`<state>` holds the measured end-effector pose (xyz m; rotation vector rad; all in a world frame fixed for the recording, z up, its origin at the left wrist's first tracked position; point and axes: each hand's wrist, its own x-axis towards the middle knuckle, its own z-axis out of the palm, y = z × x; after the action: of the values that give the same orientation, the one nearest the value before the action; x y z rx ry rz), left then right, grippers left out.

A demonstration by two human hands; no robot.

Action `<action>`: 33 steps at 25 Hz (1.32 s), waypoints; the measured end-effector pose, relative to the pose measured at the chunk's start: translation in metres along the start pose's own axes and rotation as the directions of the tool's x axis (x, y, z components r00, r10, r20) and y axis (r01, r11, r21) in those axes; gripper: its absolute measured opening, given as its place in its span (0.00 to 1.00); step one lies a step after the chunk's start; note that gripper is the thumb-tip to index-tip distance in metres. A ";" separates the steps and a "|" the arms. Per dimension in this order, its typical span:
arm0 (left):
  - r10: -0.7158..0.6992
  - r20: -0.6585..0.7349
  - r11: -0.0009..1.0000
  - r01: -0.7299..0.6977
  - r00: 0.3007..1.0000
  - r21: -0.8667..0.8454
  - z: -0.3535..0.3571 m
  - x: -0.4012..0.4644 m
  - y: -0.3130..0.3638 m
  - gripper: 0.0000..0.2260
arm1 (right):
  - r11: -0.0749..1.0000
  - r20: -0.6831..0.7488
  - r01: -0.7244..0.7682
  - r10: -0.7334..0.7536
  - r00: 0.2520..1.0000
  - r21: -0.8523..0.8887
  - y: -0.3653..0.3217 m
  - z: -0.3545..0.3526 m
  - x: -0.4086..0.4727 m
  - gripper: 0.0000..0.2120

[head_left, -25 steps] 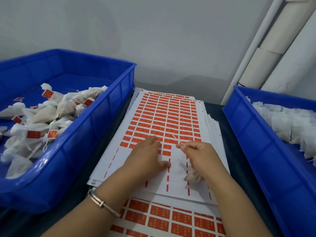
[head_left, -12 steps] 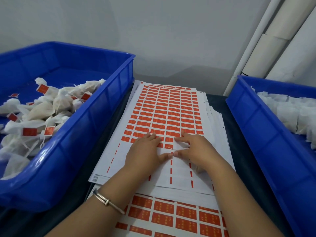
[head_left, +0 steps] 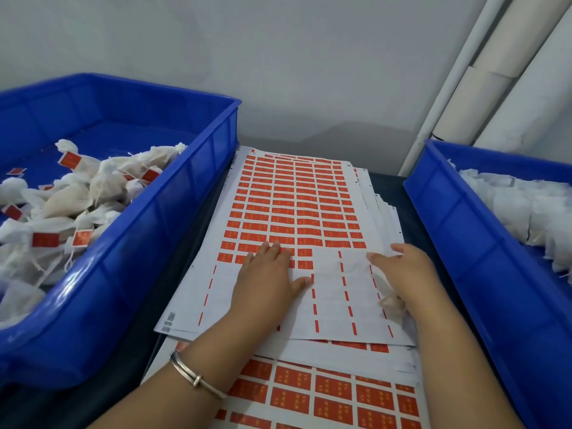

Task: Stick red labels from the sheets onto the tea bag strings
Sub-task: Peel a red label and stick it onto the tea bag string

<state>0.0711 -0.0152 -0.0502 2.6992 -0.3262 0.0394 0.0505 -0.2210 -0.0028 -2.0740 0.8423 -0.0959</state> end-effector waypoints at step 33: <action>-0.107 -0.098 0.993 0.101 0.989 -0.067 -0.012 -0.005 0.013 0.12 | 0.860 0.339 0.470 -0.390 0.856 -0.199 -0.017 0.052 -0.012 0.18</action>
<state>0.0638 -0.0210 -0.0348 2.6375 -0.1526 0.1331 0.0690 -0.1707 -0.0189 -2.4386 0.2001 0.0849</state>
